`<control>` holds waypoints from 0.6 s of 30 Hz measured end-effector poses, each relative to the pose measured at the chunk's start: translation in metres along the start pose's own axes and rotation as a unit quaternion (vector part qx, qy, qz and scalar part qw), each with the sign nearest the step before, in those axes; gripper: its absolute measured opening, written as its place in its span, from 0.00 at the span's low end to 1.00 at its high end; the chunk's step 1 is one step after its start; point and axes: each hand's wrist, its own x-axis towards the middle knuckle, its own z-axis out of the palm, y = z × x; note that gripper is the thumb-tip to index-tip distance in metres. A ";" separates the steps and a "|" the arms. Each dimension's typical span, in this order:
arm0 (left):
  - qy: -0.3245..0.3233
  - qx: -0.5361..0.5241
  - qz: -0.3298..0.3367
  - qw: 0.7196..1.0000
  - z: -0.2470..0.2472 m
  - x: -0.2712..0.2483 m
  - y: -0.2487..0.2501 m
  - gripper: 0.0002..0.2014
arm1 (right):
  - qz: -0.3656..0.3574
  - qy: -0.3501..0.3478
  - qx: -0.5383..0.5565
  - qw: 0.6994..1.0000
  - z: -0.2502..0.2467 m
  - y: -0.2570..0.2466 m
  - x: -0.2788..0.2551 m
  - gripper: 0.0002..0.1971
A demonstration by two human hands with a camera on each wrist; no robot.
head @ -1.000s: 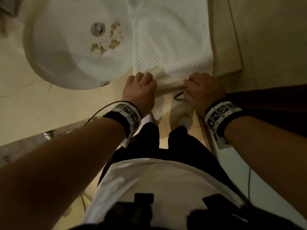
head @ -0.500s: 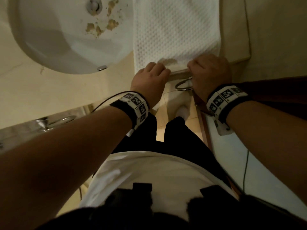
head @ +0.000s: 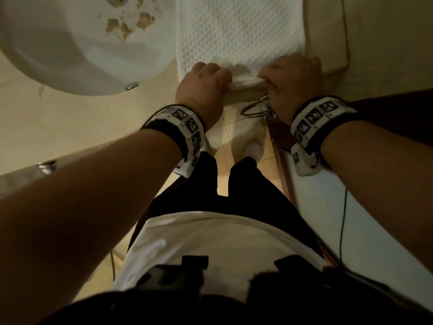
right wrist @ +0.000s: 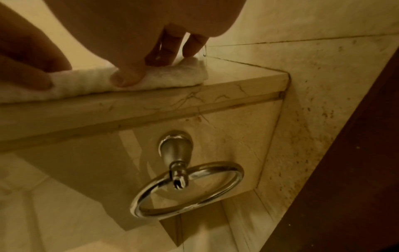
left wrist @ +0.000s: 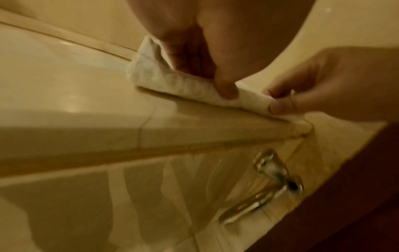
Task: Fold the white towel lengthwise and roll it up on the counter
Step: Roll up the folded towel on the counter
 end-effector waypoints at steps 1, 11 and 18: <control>-0.020 -0.012 -0.010 1.000 -0.006 0.005 -0.002 0.14 | 0.008 -0.010 0.008 1.000 -0.003 0.000 0.003 0.11; -0.126 -0.133 -0.145 0.972 -0.039 0.043 0.000 0.13 | 0.132 -0.197 0.117 0.964 -0.044 0.004 0.052 0.12; -0.081 -0.043 -0.220 0.971 -0.046 0.048 0.007 0.09 | 0.234 -0.166 0.105 0.952 -0.045 -0.013 0.077 0.20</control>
